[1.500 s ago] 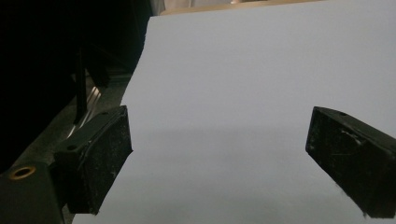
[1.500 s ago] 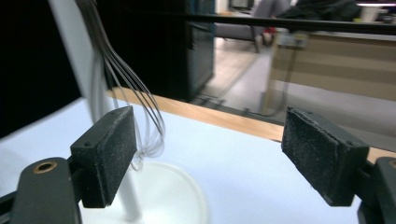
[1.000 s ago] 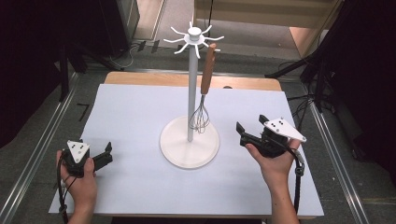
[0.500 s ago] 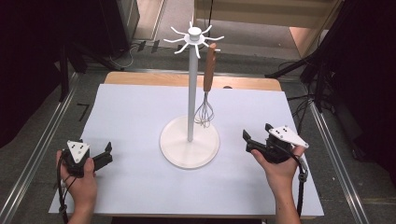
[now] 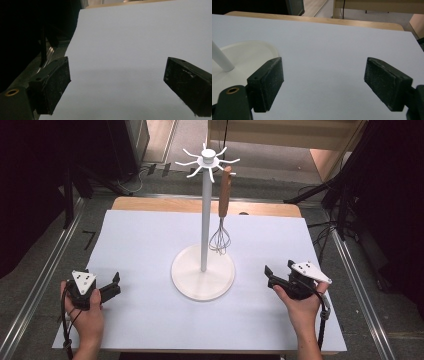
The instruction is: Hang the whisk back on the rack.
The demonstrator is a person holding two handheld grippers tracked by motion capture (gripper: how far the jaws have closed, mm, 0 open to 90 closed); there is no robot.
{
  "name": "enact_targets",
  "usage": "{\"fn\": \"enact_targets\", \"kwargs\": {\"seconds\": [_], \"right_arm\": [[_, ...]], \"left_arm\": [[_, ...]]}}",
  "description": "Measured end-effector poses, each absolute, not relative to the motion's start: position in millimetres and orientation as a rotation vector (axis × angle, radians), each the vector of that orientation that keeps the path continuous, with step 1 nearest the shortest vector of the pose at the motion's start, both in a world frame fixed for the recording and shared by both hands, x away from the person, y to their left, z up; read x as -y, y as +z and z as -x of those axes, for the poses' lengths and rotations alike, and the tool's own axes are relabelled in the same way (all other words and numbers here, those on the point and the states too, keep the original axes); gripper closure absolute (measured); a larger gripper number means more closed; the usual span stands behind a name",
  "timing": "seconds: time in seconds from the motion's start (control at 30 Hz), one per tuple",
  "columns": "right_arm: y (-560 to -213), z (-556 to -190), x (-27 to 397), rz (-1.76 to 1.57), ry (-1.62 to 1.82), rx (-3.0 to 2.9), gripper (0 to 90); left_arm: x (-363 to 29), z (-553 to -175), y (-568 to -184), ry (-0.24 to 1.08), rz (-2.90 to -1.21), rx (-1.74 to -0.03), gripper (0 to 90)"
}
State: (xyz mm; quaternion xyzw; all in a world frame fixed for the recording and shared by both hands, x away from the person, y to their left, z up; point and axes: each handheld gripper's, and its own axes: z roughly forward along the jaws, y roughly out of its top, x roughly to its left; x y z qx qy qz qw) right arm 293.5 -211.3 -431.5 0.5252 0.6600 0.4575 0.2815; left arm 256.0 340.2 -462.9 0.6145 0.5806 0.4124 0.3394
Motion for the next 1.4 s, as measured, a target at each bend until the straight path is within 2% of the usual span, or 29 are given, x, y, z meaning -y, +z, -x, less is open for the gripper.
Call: {"fn": "enact_targets", "kwargs": {"seconds": [0.77,1.1,1.4], "right_arm": [[-479.0,-281.1,251.4,-1.532,1.117,-1.725,16.9],[-485.0,-270.2,270.3,-1.570,1.128,-1.652,17.7],[-482.4,-267.1,269.5,-1.575,1.140,-1.618,19.7]], "left_arm": [[-339.9,-255.9,-462.9,1.076,-1.601,-1.512,7.4],[-339.1,-256.6,-463.1,1.080,-1.610,-1.516,7.5],[-339.6,-256.8,-463.1,1.076,-1.605,-1.516,7.5]]}}
